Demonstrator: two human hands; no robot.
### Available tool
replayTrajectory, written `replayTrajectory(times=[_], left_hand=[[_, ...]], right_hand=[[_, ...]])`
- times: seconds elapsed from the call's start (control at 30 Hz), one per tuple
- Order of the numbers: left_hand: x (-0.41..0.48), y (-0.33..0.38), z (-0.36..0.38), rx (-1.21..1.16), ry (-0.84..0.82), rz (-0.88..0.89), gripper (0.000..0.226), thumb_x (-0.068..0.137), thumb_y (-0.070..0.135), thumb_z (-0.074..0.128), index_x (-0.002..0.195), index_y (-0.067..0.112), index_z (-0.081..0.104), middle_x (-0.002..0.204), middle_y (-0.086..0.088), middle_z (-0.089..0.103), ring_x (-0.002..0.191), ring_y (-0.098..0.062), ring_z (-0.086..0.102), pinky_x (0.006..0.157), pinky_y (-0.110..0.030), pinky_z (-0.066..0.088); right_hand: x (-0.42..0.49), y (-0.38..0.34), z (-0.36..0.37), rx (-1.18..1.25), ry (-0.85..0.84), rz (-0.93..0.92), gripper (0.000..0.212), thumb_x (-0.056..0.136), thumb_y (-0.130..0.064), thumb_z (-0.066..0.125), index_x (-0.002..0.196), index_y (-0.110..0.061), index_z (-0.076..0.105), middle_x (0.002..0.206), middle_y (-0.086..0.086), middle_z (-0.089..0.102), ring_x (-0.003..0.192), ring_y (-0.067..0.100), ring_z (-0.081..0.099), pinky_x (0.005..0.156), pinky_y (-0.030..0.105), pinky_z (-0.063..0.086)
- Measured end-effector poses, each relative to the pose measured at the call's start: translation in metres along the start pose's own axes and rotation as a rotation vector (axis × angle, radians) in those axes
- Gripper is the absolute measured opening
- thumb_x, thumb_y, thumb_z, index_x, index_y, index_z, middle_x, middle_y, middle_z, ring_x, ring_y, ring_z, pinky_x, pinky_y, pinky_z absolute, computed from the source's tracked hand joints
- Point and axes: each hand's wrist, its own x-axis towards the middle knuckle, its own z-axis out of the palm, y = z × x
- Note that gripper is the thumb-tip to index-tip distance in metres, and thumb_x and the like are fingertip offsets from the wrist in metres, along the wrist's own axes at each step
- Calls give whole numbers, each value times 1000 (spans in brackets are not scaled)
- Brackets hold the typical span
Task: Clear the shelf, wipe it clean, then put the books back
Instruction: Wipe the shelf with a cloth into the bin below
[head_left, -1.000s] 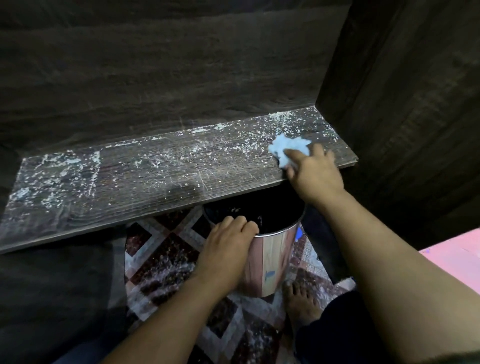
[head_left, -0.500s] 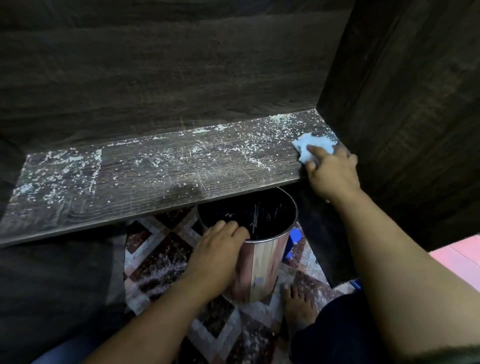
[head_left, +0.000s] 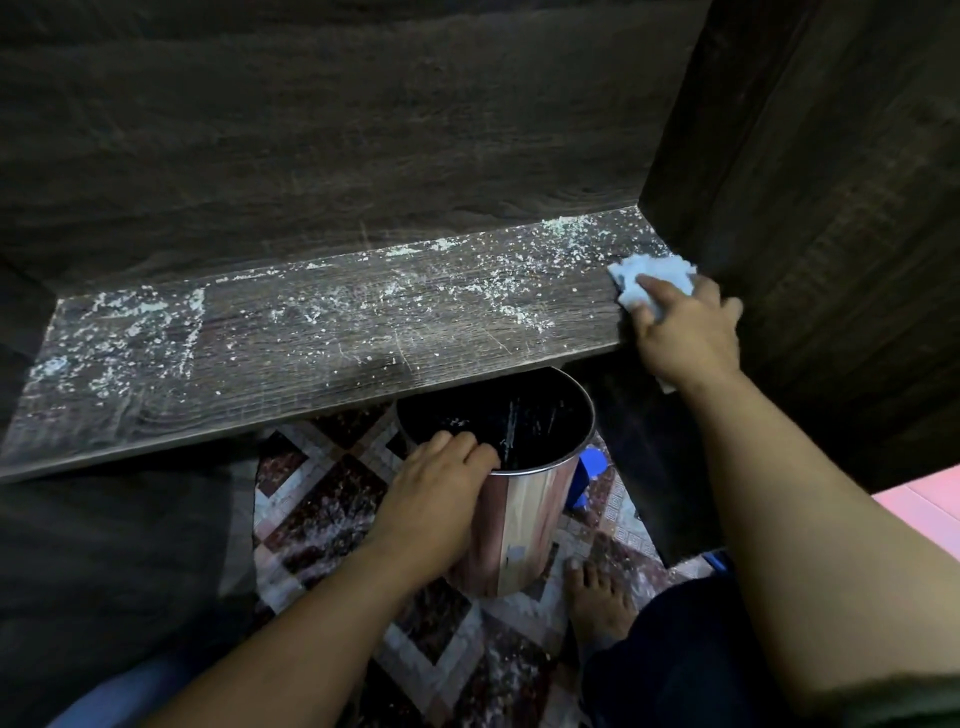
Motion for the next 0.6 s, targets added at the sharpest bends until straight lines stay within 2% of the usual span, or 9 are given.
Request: replayTrajectory(times=[0.17, 0.23, 0.3, 0.4, 0.5, 0.6], left_hand=[[1, 0, 0, 3, -15, 2, 45, 51, 4, 78, 88, 20, 59, 82, 2, 53, 78, -23, 53, 65, -33, 50], [1, 0, 0, 0, -18, -4, 45, 51, 4, 79, 88, 20, 58, 83, 2, 53, 79, -23, 53, 66, -34, 50], [1, 0, 0, -6, -16, -2, 45, 52, 4, 79, 88, 20, 57, 83, 2, 52, 79, -23, 53, 66, -34, 50], [1, 0, 0, -17, -13, 2, 43, 55, 3, 77, 88, 20, 56, 83, 2, 51, 79, -22, 52, 66, -32, 47], [1, 0, 0, -10, -19, 0, 40, 58, 3, 74, 89, 20, 57, 84, 2, 51, 81, -23, 51, 67, -33, 46], [-1, -1, -1, -6, -12, 4, 37, 59, 2, 73, 89, 19, 59, 83, 1, 51, 80, -24, 52, 65, -34, 47]], right_hand=[[-15, -36, 14, 1, -188, -359, 42, 92, -37, 54, 133, -43, 53, 146, 13, 36, 130, 36, 34, 111, 39, 26], [-21, -44, 13, 88, -245, -423, 41, 90, -33, 58, 130, -42, 57, 142, 11, 40, 129, 34, 36, 112, 39, 30], [-22, -45, 10, 176, -167, -437, 40, 89, -30, 59, 128, -41, 60, 141, 9, 42, 127, 33, 39, 111, 39, 33], [-15, -36, 1, 148, 11, -317, 42, 90, -30, 57, 131, -41, 57, 146, 7, 38, 128, 32, 35, 110, 37, 32], [-16, -30, -1, 0, -100, -261, 47, 93, -35, 53, 138, -46, 46, 150, 8, 32, 130, 35, 31, 111, 43, 31], [-23, -33, 3, -88, -218, -353, 48, 95, -36, 51, 139, -51, 42, 152, 4, 29, 131, 34, 27, 110, 49, 31]])
